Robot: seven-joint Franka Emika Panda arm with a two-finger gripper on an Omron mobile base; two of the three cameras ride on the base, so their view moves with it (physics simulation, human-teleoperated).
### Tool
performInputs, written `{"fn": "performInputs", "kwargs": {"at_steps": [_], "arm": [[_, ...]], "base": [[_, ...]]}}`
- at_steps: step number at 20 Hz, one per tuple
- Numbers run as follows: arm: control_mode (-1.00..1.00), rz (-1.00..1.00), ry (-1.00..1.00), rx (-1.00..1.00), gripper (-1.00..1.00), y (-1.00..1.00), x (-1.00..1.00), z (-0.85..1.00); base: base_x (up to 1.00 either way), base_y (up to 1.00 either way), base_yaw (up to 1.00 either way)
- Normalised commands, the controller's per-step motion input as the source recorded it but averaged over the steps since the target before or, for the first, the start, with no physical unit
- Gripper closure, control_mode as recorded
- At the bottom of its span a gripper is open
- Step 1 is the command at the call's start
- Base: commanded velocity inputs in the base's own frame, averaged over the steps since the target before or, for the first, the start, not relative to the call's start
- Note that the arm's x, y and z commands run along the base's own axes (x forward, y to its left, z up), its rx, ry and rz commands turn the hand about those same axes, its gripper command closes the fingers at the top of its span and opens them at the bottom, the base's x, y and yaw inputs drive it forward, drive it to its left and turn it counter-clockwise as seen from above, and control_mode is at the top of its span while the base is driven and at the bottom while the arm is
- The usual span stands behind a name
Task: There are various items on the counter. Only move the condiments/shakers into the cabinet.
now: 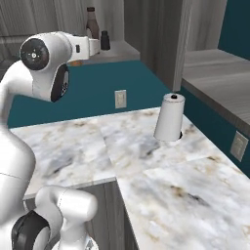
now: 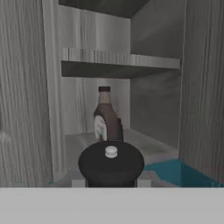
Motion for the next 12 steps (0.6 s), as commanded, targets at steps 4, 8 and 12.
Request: {"fn": "performInputs", "kwargs": {"at_steps": [4, 8, 12], "arm": [[-1.0, -0.24, -0.17, -0.02, 1.0, -0.71, 0.21, -0.11], [-1.0, -0.01, -0.07, 0.0, 1.0, -0.22, 0.02, -0.02], [-1.0, 0.01, -0.02, 0.01, 1.0, -0.03, 0.27, -0.01]], "base": [[0.0, 0.0, 0.0], [0.0, 0.0, 0.0], [0.0, 0.0, 0.0]]}}
